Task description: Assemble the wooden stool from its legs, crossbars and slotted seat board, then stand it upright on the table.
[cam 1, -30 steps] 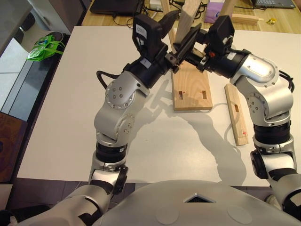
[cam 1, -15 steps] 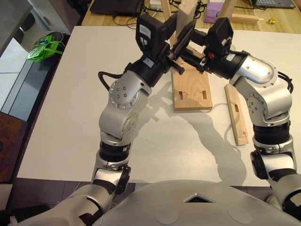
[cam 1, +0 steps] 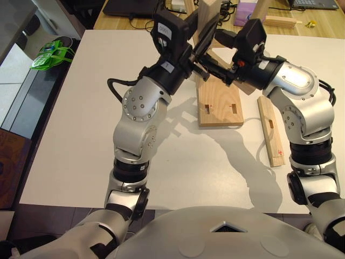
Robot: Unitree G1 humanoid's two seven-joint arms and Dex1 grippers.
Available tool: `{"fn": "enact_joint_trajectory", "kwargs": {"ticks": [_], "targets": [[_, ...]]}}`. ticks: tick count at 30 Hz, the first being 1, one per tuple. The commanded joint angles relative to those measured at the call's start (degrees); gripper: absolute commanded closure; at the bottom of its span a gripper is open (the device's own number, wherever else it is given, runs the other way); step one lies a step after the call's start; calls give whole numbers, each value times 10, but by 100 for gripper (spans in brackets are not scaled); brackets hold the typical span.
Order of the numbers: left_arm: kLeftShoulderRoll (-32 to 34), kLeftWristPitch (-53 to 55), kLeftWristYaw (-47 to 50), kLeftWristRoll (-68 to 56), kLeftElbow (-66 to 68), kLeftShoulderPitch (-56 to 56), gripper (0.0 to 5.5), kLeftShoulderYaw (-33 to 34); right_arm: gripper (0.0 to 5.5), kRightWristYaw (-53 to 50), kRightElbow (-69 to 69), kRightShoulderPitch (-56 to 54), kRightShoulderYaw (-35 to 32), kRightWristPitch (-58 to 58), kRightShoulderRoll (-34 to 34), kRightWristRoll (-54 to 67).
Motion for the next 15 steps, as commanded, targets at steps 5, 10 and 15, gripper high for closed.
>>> {"fn": "enact_joint_trajectory", "kwargs": {"ticks": [5,10,15], "targets": [[28,-20,-1,54,12,0,446,1,108,-6,4,-21,-51,4,-19,4],[36,-17,13,69,10,12,447,22,24,102,-84,23,-156,52,-128,119],[40,-2,37,71,-12,51,447,57,21,210,-82,131,-210,10,-239,126]]}}
